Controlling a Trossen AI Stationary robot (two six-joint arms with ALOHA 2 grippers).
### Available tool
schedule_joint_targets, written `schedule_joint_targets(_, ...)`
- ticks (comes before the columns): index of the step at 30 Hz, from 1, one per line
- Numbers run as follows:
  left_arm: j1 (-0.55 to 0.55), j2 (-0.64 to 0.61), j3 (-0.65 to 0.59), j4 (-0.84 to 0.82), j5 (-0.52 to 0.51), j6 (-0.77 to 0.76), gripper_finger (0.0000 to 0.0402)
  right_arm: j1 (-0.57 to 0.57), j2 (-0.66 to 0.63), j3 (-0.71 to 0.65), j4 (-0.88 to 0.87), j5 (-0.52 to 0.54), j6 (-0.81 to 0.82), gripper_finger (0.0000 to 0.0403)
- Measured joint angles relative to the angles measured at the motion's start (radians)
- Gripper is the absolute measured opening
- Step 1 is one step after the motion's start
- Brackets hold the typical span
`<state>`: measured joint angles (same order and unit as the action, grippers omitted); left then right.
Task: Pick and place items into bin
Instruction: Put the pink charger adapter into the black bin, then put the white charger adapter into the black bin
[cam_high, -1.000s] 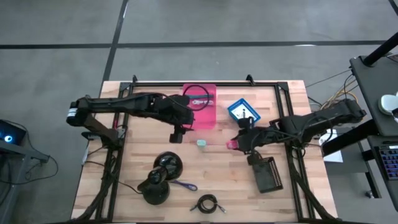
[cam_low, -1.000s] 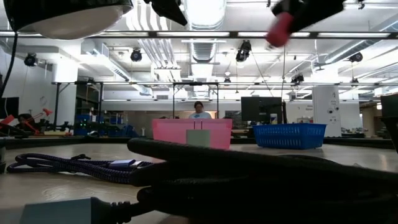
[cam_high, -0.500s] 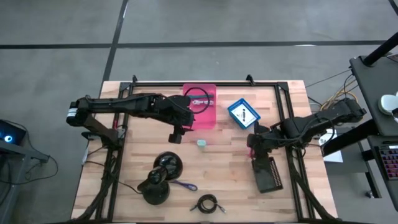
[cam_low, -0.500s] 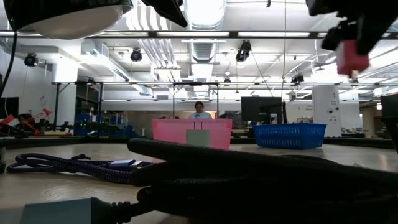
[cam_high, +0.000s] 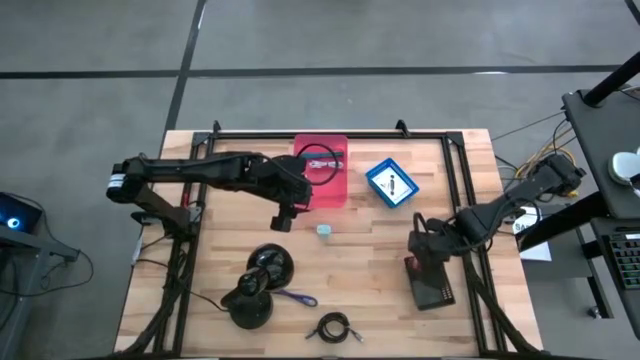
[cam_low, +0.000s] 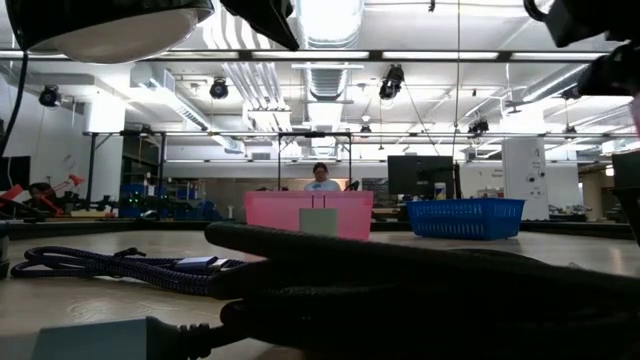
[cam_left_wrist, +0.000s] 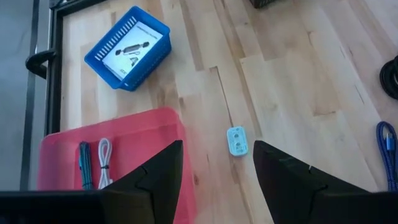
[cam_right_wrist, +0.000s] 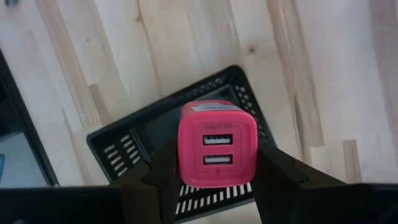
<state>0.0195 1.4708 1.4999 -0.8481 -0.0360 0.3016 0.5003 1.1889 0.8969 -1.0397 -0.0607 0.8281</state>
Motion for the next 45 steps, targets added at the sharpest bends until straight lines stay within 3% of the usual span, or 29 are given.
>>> schedule_joint_targets(11, 0.0, 0.0, -0.034, 0.002, -0.08, 0.0, 0.018, 0.046, 0.0, -0.089, 0.064, 0.007, 0.048, 0.0151)
schedule_joint_targets(19, 0.0, 0.0, -0.034, 0.002, -0.082, 0.0, 0.018, 0.046, 0.0, -0.096, 0.082, 0.002, 0.055, 0.0196)
schedule_joint_targets(27, 0.0, 0.0, -0.034, 0.002, -0.082, -0.001, 0.018, 0.045, 0.0, -0.088, 0.087, 0.019, 0.054, 0.0202)
schedule_joint_targets(31, 0.0, 0.0, -0.034, 0.005, -0.082, -0.001, 0.018, 0.045, 0.0, -0.087, 0.103, 0.127, 0.05, 0.0203)
schedule_joint_targets(37, 0.0, 0.002, -0.034, 0.032, -0.083, -0.002, 0.018, 0.045, 0.0, -0.088, 0.196, 0.386, -0.003, 0.0203)
schedule_joint_targets(41, 0.0, 0.002, -0.034, 0.035, -0.082, -0.002, 0.018, 0.045, 0.0, -0.102, 0.341, 0.55, -0.104, 0.0203)
schedule_joint_targets(45, 0.0, 0.002, -0.034, 0.033, -0.086, 0.036, 0.018, 0.041, 0.0, -0.122, 0.53, 0.613, -0.256, 0.0203)
